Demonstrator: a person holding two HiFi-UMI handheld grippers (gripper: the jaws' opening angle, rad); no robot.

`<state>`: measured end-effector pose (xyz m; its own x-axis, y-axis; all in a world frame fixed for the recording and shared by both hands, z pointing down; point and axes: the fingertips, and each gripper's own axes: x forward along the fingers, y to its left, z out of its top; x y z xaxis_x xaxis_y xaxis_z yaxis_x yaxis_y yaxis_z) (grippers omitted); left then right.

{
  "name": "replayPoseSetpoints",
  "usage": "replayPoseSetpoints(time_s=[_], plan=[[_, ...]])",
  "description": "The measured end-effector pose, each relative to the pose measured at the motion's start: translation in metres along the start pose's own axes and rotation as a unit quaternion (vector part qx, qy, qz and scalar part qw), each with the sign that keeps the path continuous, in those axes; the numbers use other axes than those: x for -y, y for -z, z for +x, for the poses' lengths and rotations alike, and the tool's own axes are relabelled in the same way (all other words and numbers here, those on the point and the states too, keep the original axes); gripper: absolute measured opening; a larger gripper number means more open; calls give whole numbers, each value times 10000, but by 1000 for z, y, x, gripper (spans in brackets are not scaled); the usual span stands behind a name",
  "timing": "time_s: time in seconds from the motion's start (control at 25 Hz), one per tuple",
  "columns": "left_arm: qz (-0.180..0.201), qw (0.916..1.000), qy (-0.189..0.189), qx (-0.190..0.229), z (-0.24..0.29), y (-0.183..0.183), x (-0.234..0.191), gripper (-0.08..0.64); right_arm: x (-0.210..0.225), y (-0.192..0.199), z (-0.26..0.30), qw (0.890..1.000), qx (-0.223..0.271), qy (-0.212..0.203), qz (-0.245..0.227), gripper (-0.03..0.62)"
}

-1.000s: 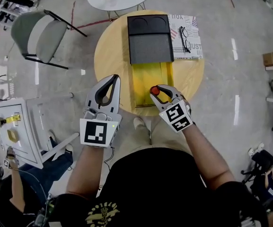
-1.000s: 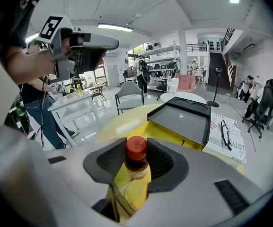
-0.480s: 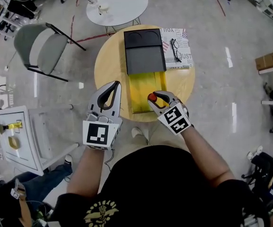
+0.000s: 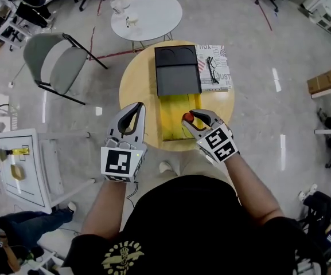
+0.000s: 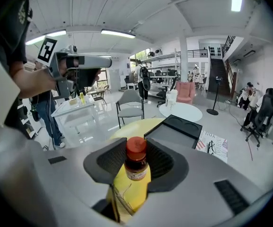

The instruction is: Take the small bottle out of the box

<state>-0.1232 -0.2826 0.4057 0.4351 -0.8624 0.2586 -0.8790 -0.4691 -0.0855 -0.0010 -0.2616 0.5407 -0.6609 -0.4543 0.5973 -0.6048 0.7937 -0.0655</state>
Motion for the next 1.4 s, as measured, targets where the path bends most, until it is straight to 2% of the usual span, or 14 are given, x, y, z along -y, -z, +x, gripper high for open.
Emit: replayPoseSetpoints(time_s=[0.64, 1.4], plan=[[-39, 10000, -91, 6, -19, -22, -3, 15, -3, -71, -54, 9978, 653, 100, -90, 143], [-7, 9998, -34, 207, -45, -45, 3, 15, -16, -134, -100, 9938, 1034, 89, -409, 143]])
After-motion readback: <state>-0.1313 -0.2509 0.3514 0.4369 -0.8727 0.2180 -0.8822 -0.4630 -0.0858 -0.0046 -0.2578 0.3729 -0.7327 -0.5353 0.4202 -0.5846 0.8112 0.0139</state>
